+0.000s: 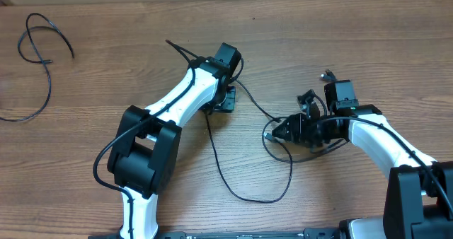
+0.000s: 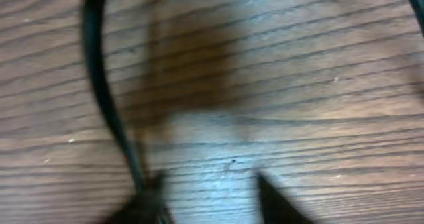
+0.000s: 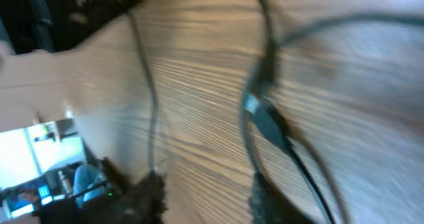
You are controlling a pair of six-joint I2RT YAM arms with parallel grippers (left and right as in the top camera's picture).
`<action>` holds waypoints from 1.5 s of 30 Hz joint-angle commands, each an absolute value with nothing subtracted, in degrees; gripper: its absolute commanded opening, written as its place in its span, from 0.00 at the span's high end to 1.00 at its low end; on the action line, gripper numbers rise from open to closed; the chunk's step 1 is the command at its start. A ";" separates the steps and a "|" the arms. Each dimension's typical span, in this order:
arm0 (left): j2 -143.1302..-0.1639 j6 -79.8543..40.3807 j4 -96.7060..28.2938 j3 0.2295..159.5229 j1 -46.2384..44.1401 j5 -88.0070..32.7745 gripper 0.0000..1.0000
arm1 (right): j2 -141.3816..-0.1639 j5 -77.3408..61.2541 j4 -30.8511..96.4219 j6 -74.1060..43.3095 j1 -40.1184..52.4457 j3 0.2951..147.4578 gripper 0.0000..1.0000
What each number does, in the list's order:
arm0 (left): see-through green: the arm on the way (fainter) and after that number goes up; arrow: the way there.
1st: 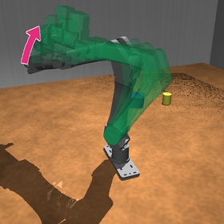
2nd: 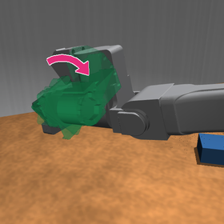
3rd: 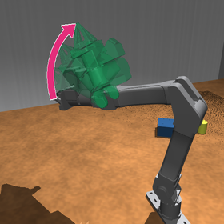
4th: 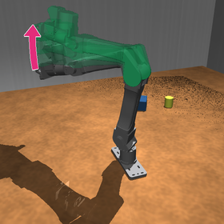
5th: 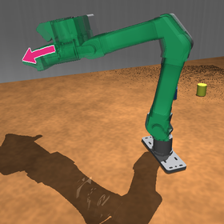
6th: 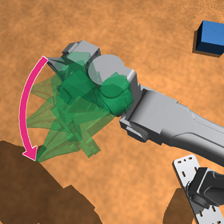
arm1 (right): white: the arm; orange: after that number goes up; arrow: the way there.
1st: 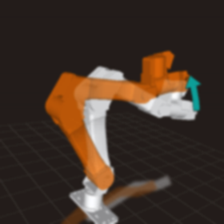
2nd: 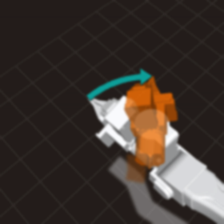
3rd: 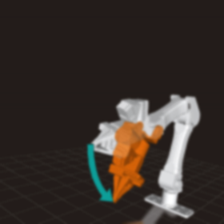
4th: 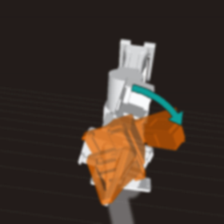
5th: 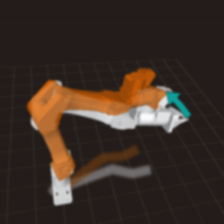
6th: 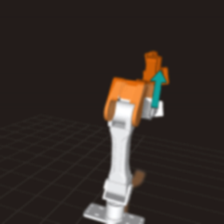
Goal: Untangle cables
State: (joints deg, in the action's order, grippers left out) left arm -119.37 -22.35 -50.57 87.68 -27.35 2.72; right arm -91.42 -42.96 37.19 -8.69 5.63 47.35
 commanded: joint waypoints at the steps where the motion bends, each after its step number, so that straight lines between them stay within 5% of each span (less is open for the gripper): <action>1: -118.78 -22.33 -48.95 86.00 -27.40 -0.08 0.96 | -90.39 -34.50 40.27 -8.56 5.85 47.97 0.47; 5: -118.78 -23.09 -46.54 86.00 -27.40 -0.08 0.95 | -90.39 -27.09 40.93 -9.10 10.07 47.97 0.39; 13: -118.78 -23.81 -46.39 86.00 -27.40 -0.01 0.96 | -90.43 2.57 40.97 -12.25 21.93 47.97 0.41; 19: -118.78 -23.83 -46.41 86.00 -27.29 -0.01 0.95 | -90.50 7.29 38.94 -12.23 24.91 47.00 0.65; 26: -118.78 -23.83 -46.41 86.00 -27.29 -0.03 0.95 | -90.65 3.77 35.79 -13.32 24.91 42.85 0.67; 29: -118.37 -21.47 -46.35 86.15 -27.27 -0.03 0.93 | -90.65 0.84 34.70 -13.34 24.91 42.39 0.89; 32: -117.54 -10.13 -47.59 89.21 -27.27 -0.01 0.64 | -90.65 -0.60 32.88 -13.72 24.91 42.39 0.96; 33: -117.34 -7.31 -48.88 91.15 -27.27 0.21 0.46 | -90.65 -0.97 32.23 -13.76 24.91 42.39 0.96; 34: -117.23 -4.75 -50.09 93.30 -27.27 0.38 0.18 | -90.65 -1.80 31.40 -13.76 24.91 42.39 0.96; 35: -117.23 -2.85 -50.96 95.26 -27.27 0.43 0.03 | -90.65 -2.50 30.81 -13.76 24.91 42.39 0.96; 45: -117.89 12.88 -45.23 98.70 -26.24 5.80 0.00 | -90.65 -6.15 29.98 -13.76 24.91 42.39 0.96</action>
State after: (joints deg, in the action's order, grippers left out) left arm -118.61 5.93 -46.00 98.04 -27.29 1.91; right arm -90.85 -4.80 29.74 -13.50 24.80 42.94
